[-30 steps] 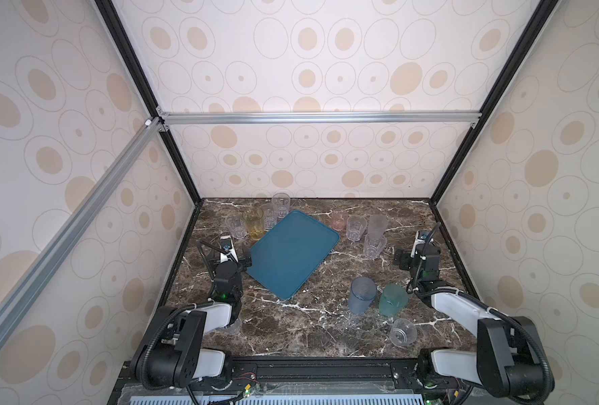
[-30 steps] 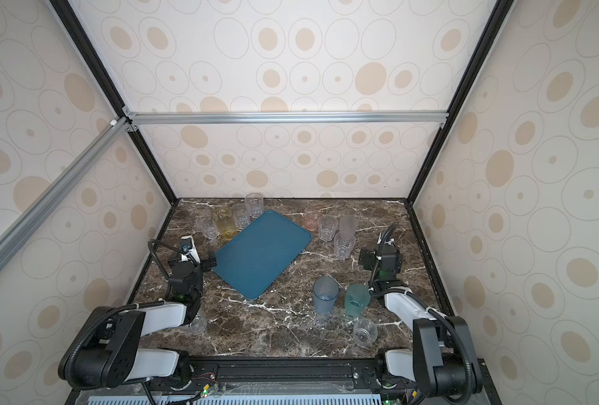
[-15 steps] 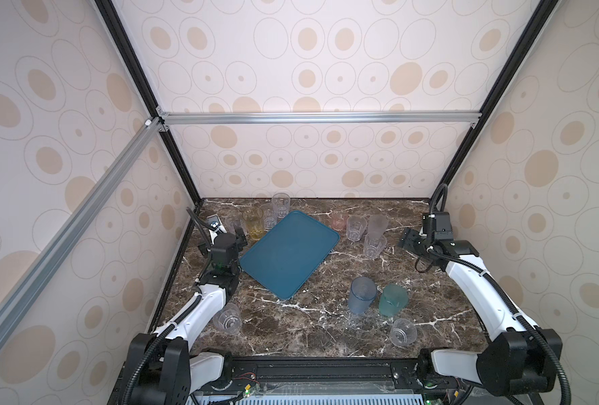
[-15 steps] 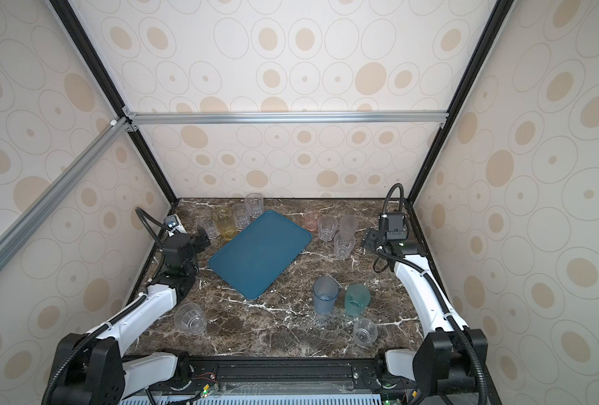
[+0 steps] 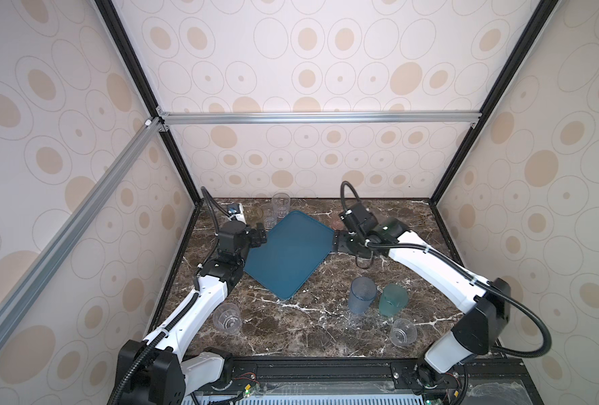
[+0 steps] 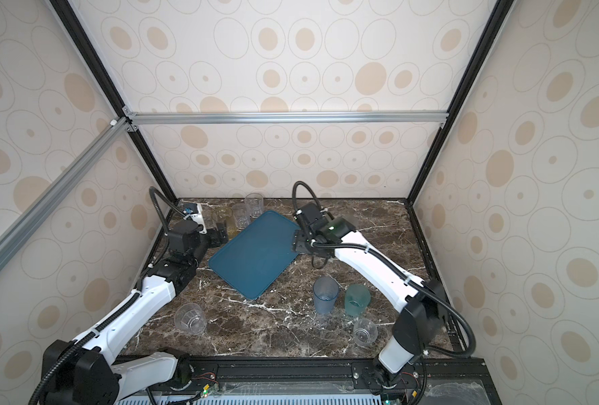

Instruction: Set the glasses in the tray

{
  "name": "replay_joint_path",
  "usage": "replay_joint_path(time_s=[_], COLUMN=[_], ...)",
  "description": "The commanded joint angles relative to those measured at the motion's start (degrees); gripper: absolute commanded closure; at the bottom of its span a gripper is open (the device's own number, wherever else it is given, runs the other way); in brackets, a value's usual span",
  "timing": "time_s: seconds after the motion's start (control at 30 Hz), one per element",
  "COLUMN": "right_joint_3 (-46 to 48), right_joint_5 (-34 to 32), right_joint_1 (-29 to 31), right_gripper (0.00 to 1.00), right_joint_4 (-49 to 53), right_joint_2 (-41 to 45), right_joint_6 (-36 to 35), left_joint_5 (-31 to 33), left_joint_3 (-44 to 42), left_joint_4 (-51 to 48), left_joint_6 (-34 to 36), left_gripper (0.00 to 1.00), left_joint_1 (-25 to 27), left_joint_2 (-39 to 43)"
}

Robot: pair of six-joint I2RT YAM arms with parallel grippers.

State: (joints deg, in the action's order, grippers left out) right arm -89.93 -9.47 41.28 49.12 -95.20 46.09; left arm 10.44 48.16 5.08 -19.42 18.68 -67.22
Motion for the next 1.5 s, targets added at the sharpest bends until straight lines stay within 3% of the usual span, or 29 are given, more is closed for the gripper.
replay_joint_path(time_s=[0.0,0.2,0.57,1.27,1.47], right_joint_3=[-0.7,-0.6,-4.7,-8.1,-10.3], right_joint_5=[-0.1,4.3,4.8,7.5,7.2], right_joint_1=[2.5,3.3,3.1,1.8,1.8], right_gripper=[0.23,0.34,0.55,0.68,0.76], right_joint_4=[1.0,-4.1,-4.3,-4.5,-2.7], right_joint_2=[-4.2,-11.8,-22.4,-29.8,-32.1], right_joint_6=[6.6,11.6,12.3,8.4,5.3], left_joint_5=[1.2,0.4,2.3,1.8,2.9], left_joint_3=[-1.4,-7.3,-5.3,-5.9,-5.5], left_joint_4=[1.1,6.0,3.7,4.5,3.7], left_joint_6=[-0.9,-3.9,1.7,1.9,2.4], left_gripper=[0.08,0.11,0.1,0.09,0.09], left_joint_1=[3.9,6.1,6.2,6.2,6.2], left_joint_2=[1.5,2.4,-1.7,-4.0,-3.9])
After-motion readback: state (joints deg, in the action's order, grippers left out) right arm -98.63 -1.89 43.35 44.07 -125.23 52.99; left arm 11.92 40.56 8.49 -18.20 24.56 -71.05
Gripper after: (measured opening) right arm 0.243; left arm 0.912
